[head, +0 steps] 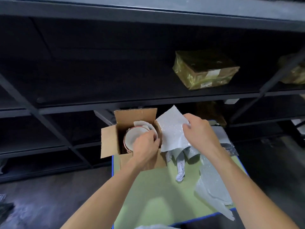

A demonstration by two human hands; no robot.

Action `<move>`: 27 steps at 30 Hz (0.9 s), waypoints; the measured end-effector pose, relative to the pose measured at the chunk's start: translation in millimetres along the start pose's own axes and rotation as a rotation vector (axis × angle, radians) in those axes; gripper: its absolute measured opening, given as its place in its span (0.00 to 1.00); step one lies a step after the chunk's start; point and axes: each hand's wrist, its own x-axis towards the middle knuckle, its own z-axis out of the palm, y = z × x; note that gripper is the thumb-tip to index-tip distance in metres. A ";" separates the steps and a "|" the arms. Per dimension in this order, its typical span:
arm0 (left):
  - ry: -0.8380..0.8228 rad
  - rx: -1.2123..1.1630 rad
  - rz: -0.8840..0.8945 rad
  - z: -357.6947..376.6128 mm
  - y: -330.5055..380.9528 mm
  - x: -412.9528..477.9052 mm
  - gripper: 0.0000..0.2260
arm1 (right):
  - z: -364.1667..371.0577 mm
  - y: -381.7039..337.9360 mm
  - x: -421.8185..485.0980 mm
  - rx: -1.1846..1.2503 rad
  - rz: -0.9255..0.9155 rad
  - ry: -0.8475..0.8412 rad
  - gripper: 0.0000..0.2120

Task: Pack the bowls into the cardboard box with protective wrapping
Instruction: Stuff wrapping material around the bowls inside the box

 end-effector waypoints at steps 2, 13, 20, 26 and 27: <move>-0.003 0.015 0.031 -0.2 -3.5 1.6 0.08 | 2.8 -11.7 0.9 -0.048 -0.011 0.028 0.12; 0.008 -0.122 0.095 1.3 -23.1 -5.0 0.07 | 31.4 -58.0 27.9 -0.269 -0.015 -0.126 0.05; 0.054 -0.231 0.044 4.3 -27.7 -9.2 0.06 | 56.1 -64.5 49.6 -0.321 0.011 -0.219 0.06; 0.060 -0.260 -0.011 5.5 -28.9 -7.2 0.06 | 53.7 -63.9 61.8 -0.358 -0.109 -0.097 0.12; 0.058 -0.244 -0.014 5.9 -28.7 -7.4 0.06 | 59.4 -63.1 59.8 -0.377 -0.122 -0.106 0.12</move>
